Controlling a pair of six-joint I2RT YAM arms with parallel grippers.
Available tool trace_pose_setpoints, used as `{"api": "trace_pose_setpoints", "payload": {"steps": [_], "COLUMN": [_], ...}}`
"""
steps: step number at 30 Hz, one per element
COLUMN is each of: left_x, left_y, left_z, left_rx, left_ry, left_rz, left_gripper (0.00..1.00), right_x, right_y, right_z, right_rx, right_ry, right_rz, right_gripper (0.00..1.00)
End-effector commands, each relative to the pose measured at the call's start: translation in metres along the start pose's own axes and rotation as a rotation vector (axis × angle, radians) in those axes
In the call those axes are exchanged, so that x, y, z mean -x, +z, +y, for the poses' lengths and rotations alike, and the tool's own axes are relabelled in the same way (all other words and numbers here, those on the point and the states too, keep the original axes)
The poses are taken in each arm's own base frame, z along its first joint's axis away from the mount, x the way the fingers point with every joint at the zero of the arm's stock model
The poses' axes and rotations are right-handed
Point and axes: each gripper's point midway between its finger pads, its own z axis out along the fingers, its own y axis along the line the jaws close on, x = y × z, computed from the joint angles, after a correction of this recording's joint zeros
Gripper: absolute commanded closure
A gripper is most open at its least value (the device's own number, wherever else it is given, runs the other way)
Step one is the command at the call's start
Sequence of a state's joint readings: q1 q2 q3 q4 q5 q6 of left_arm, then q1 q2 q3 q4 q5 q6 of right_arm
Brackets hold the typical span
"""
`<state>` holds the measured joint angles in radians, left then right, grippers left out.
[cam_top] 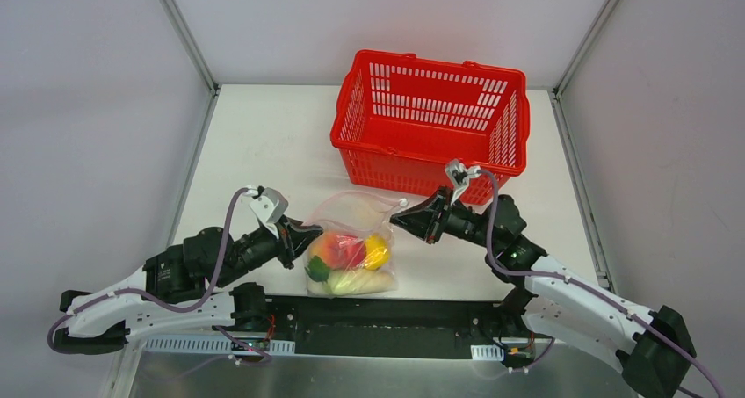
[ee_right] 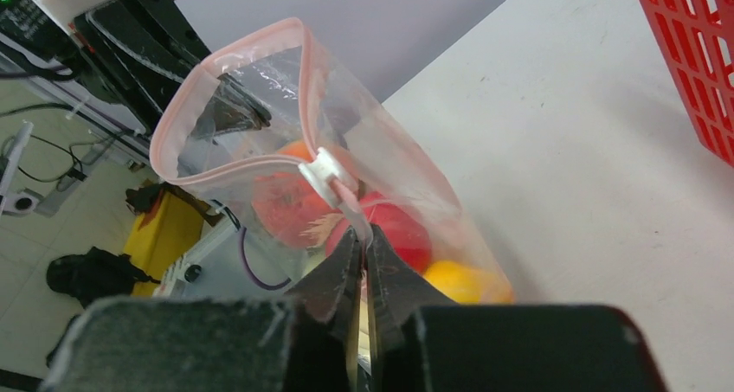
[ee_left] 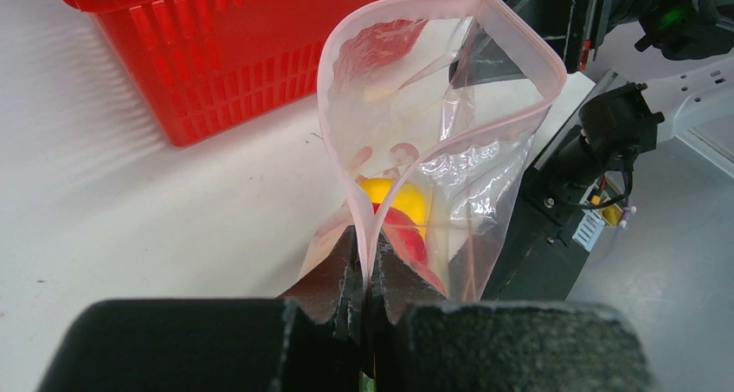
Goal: Place the food in the zip-top bag and seal the zipper
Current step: Adjust the zipper food storage bag at the center of the board, then zip the zipper food storage bag at the center of the board.
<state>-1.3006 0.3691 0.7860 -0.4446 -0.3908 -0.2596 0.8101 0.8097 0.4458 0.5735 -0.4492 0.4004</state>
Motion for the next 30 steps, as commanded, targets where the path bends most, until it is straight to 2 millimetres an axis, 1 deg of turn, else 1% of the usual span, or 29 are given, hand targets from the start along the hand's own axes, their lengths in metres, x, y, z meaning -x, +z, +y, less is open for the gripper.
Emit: {"api": "trace_pose_setpoints", "payload": {"steps": [1, 3, 4, 6, 7, 8, 10, 11, 13, 14, 15, 16, 17, 18, 19, 20, 21, 22, 23, 24, 25, 27, 30], "left_x": [0.016, 0.020, 0.028, 0.055, 0.067, 0.078, 0.089, 0.088, 0.077, 0.068, 0.060, 0.052, 0.046, 0.041, 0.036, 0.033, 0.031, 0.033, 0.033, 0.038, 0.041, 0.045, 0.042], "left_y": [0.003, 0.002, 0.001, -0.005, -0.011, -0.017, -0.022, -0.020, -0.012, -0.006, -0.002, 0.005, 0.011, 0.020, 0.026, 0.031, 0.031, 0.028, 0.025, 0.019, 0.012, -0.002, -0.024], "left_z": [-0.008, -0.006, -0.004, -0.001, -0.003, -0.007, -0.019, -0.025, -0.044, -0.054, -0.066, -0.075, -0.078, -0.074, -0.065, -0.050, -0.034, -0.020, -0.010, -0.003, 0.003, 0.012, 0.034], "left_rx": [-0.025, -0.015, -0.005, 0.012, -0.002, -0.027, -0.088, -0.118, -0.193, -0.232, -0.280, -0.305, -0.297, -0.254, -0.183, -0.089, -0.005, 0.063, 0.103, 0.123, 0.127, 0.122, 0.157], "left_ry": [-0.055, -0.056, -0.050, -0.015, 0.008, 0.028, 0.056, 0.063, 0.080, 0.089, 0.097, 0.105, 0.106, 0.106, 0.107, 0.107, 0.101, 0.086, 0.064, 0.028, -0.009, -0.081, -0.157], "left_rz": [-0.057, -0.074, -0.100, -0.164, -0.174, -0.178, -0.165, -0.150, -0.081, -0.021, 0.033, 0.093, 0.142, 0.180, 0.210, 0.221, 0.210, 0.173, 0.132, 0.073, 0.017, -0.088, -0.185], "left_gripper": [1.00, 1.00, 1.00, 1.00, 1.00, 1.00, 1.00, 1.00, 1.00, 1.00, 1.00, 1.00, 1.00, 1.00, 1.00, 1.00, 1.00, 1.00, 1.00, 1.00, 1.00, 1.00, 1.00], "right_x": [0.024, 0.027, 0.027, 0.039, 0.041, 0.043, 0.037, 0.035, 0.032, 0.036, 0.036, 0.033, 0.027, 0.019, 0.012, 0.008, 0.010, 0.013, 0.015, 0.019, 0.022, 0.027, 0.034], "right_y": [-0.004, -0.006, -0.008, -0.016, -0.020, -0.025, -0.033, -0.035, -0.032, -0.031, -0.032, -0.032, -0.030, -0.023, -0.015, -0.007, 0.002, 0.005, 0.006, 0.005, 0.002, -0.006, -0.016], "right_z": [0.011, 0.010, 0.006, 0.007, 0.011, 0.021, 0.039, 0.041, 0.014, -0.016, -0.038, -0.058, -0.068, -0.067, -0.060, -0.049, -0.032, -0.018, -0.007, 0.002, 0.007, 0.016, 0.025], "right_rx": [0.020, 0.000, -0.046, -0.117, -0.123, -0.097, -0.030, -0.021, -0.160, -0.312, -0.423, -0.520, -0.557, -0.531, -0.472, -0.393, -0.290, -0.209, -0.146, -0.100, -0.074, -0.049, -0.028], "right_ry": [-0.040, -0.041, -0.028, -0.031, -0.045, -0.066, -0.101, -0.119, -0.094, -0.072, -0.046, -0.021, -0.006, 0.001, 0.010, 0.018, 0.022, 0.030, 0.034, 0.032, 0.025, 0.006, -0.032], "right_rz": [-0.104, -0.107, -0.091, -0.084, -0.076, -0.063, -0.010, 0.007, 0.031, 0.002, -0.010, -0.002, 0.027, 0.072, 0.114, 0.134, 0.126, 0.110, 0.088, 0.057, 0.032, -0.005, -0.046], "right_gripper": [1.00, 1.00, 1.00, 1.00, 1.00, 1.00, 1.00, 1.00, 1.00, 1.00, 1.00, 1.00, 1.00, 1.00, 1.00, 1.00, 1.00, 1.00, 1.00, 1.00, 1.00, 1.00, 1.00]}}
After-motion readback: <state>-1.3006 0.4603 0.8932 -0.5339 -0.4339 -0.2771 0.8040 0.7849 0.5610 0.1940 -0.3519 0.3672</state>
